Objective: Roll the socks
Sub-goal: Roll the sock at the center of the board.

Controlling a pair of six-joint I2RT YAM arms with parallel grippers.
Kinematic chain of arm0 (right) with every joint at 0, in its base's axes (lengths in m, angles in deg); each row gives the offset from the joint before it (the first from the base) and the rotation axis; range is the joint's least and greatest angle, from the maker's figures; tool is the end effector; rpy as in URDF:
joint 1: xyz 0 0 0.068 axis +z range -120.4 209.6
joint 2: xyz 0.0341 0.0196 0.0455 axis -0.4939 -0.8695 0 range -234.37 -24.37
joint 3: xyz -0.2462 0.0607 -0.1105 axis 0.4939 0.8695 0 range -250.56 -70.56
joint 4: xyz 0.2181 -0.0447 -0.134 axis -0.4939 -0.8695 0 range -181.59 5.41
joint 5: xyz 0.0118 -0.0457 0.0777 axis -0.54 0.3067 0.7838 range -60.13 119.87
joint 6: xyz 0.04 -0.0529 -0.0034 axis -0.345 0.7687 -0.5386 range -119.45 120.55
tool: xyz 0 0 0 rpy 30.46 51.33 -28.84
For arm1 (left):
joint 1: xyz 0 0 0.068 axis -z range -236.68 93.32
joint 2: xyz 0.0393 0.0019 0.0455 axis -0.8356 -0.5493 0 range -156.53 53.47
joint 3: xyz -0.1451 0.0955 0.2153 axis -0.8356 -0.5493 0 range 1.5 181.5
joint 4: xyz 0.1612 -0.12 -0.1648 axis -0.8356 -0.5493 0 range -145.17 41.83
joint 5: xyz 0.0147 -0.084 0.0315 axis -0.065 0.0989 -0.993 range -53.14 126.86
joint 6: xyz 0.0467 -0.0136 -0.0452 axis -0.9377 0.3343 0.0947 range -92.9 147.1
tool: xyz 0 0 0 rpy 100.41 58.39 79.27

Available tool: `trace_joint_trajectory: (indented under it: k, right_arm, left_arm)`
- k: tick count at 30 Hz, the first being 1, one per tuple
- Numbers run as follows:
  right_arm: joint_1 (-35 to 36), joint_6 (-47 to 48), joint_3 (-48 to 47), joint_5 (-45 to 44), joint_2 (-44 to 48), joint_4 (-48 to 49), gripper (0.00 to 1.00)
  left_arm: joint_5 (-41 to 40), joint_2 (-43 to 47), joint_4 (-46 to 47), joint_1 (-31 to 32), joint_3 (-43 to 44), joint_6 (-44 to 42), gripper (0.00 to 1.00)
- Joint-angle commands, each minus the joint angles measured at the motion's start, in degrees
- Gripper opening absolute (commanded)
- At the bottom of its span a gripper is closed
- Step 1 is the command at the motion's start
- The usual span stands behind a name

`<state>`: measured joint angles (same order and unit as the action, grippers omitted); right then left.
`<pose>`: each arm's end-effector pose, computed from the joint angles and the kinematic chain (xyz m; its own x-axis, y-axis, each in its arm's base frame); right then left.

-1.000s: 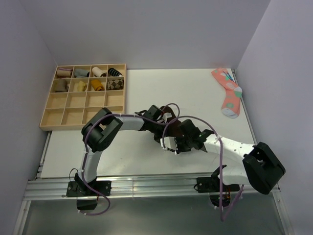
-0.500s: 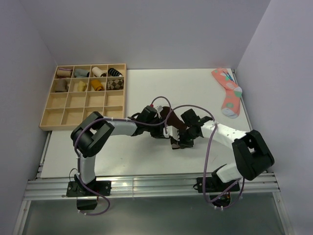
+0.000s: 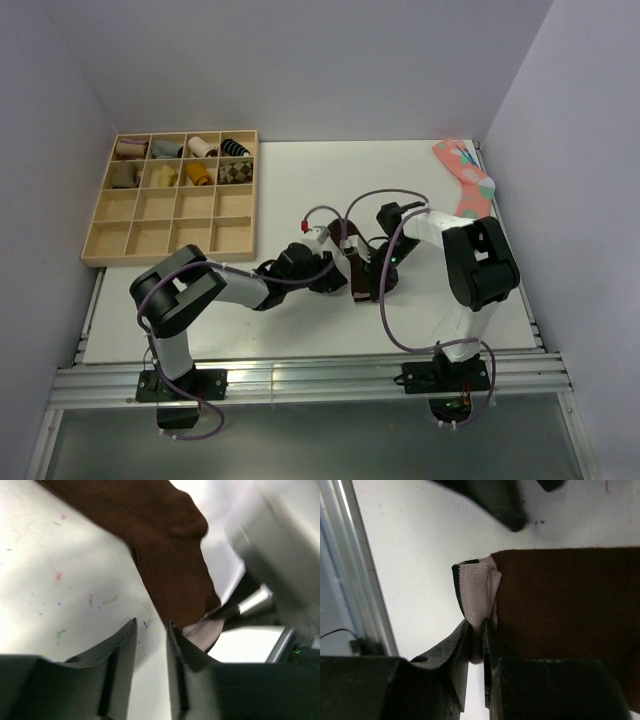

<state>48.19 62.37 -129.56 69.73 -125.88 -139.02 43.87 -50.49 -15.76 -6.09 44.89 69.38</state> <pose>0.2542 0.1211 0.1423 -0.2934 -0.8125 -0.5037 -0.9102 0.0763 0.4070 0.2285 -0.2882 0.1316 -0.7835 -0.0983 -0.6136 0.4163 0.6500 -0.6357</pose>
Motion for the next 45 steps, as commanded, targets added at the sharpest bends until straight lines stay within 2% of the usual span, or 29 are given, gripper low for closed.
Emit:
trace_joint_trajectory:
  k: [1,3,8,14,22,31,41,45]
  right_arm:
    - [-2.1,-0.1,-4.2,3.0,-3.9,-7.8,0.12]
    - [-2.9,-0.4,-6.0,3.3,-6.7,-9.5,0.12]
    - [-4.1,-2.2,-8.1,3.4,-11.1,-10.7,0.12]
    - [-5.0,-4.3,-9.2,3.5,-13.4,-10.6,0.12]
    - [-6.0,-4.4,-11.3,3.7,-15.9,-12.4,0.12]
    - [-6.7,-5.0,-13.8,4.2,-18.0,-14.3,0.12]
    - [-6.7,-5.5,-13.9,3.4,-18.1,-14.3,0.13]
    - [-6.7,-6.3,-13.9,3.1,-18.2,-14.1,0.13]
  left_arm:
    - [-1.5,1.0,15.6,2.9,-3.1,-6.9,0.38]
    - [-0.8,-0.4,19.8,3.4,-4.2,-8.4,0.40]
    - [-0.1,-1.4,22.5,5.2,-3.2,-13.5,0.44]
    - [2.2,-3.5,17.4,6.6,1.2,-19.5,0.46]
    - [5.6,-4.7,12.4,6.9,2.6,-26.1,0.52]
    - [8.3,-5.9,11.9,7.0,1.9,-26.8,0.56]
    - [7.3,-8.3,12.8,7.0,2.7,-25.1,0.52]
    - [7.9,-9.2,11.9,7.1,3.7,-24.3,0.42]
